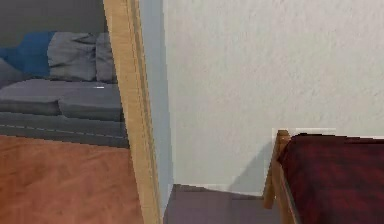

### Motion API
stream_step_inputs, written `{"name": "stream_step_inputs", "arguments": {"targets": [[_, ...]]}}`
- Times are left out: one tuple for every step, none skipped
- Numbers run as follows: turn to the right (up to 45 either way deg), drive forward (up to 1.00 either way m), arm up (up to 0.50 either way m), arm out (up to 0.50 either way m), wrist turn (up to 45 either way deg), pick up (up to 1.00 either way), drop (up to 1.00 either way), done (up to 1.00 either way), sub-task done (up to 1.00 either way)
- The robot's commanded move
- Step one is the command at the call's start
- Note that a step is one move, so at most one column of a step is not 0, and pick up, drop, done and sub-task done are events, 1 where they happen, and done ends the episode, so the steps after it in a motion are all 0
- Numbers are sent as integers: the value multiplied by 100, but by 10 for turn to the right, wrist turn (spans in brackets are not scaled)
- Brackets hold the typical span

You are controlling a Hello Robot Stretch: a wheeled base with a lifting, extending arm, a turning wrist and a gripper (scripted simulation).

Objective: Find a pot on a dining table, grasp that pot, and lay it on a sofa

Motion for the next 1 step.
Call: {"name": "stream_step_inputs", "arguments": {"targets": [[0,30,0,0,0,0,0,0,0]]}}
